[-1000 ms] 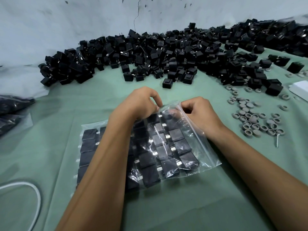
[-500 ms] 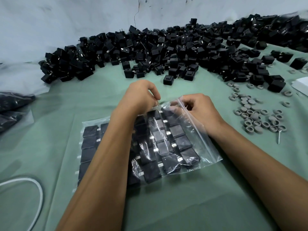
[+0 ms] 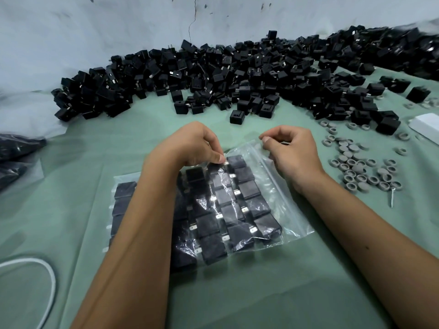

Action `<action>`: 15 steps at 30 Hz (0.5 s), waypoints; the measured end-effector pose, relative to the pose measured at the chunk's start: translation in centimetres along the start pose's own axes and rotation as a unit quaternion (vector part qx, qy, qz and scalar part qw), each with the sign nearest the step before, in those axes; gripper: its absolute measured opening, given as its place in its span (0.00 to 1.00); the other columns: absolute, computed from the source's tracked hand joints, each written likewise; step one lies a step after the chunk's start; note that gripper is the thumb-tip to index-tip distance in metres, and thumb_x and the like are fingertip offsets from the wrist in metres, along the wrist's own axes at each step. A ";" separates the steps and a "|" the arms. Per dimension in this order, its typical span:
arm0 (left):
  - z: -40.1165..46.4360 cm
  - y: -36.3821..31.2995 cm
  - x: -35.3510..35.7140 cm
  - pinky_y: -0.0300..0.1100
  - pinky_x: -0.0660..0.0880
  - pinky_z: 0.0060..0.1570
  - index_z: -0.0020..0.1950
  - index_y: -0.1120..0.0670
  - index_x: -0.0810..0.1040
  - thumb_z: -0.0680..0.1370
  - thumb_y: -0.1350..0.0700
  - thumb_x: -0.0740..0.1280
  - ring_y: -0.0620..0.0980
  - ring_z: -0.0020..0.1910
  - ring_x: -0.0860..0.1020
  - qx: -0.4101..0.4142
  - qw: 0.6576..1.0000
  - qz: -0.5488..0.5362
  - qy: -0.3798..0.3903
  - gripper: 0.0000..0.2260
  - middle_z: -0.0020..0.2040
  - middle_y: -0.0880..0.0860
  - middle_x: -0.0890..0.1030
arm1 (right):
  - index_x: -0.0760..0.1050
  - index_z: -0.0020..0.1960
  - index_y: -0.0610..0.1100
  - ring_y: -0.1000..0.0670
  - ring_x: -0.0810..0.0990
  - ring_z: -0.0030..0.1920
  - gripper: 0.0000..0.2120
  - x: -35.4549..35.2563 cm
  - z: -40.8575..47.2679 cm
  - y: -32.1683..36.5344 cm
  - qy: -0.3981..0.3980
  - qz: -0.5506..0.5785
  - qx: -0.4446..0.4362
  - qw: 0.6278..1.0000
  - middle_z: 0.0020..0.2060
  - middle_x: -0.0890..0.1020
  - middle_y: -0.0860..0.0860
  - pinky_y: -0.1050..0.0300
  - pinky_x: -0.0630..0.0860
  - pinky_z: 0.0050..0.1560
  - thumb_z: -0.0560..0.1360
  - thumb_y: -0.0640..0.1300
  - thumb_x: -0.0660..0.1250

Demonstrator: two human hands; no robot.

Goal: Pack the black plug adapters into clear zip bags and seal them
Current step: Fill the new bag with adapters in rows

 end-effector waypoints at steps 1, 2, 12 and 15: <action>0.1 -0.1 0.0 0.48 0.81 0.52 0.38 0.52 0.87 0.72 0.56 0.80 0.52 0.46 0.84 0.000 1.000 0.006 -0.001 0.04 0.40 0.52 0.86 | 0.85 0.45 0.51 0.57 0.82 0.40 0.06 0.0 0.5 -0.1 -0.016 -0.016 -0.014 1.000 0.38 0.85 0.56 0.57 0.80 0.47 0.77 0.41 0.71; 0.1 -0.1 0.0 0.47 0.80 0.51 0.38 0.52 0.87 0.72 0.56 0.80 0.52 0.46 0.84 0.002 1.000 0.010 -0.001 0.04 0.40 0.52 0.86 | 0.85 0.46 0.51 0.57 0.81 0.40 0.06 0.1 1.0 0.0 -0.021 -0.044 -0.035 0.998 0.38 0.84 0.56 0.57 0.80 0.46 0.78 0.41 0.70; -0.6 -3.3 1.0 0.51 0.75 0.45 0.42 0.48 0.86 0.72 0.59 0.79 0.59 0.49 0.79 0.198 0.980 -0.023 -0.007 0.06 0.46 0.60 0.84 | 0.76 0.69 0.56 0.37 0.64 0.71 0.19 4.3 9.1 1.9 0.282 -0.494 -0.279 0.774 0.78 0.66 0.47 0.42 0.67 0.70 0.78 0.49 0.68; -0.8 -4.6 2.2 0.31 0.71 0.40 0.45 0.49 0.87 0.75 0.61 0.76 0.40 0.43 0.79 0.239 0.968 -0.046 0.067 0.06 0.44 0.46 0.84 | 0.79 0.62 0.51 0.39 0.70 0.59 0.14 3.5 9.1 1.9 0.232 -0.498 -0.271 0.790 0.65 0.73 0.45 0.47 0.70 0.62 0.77 0.48 0.68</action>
Point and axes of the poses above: each hand's wrist, its own z-axis towards the middle knuckle, its own x-axis out of the palm, y = z × x, the point moved 1 cm from there along z, towards the middle knuckle
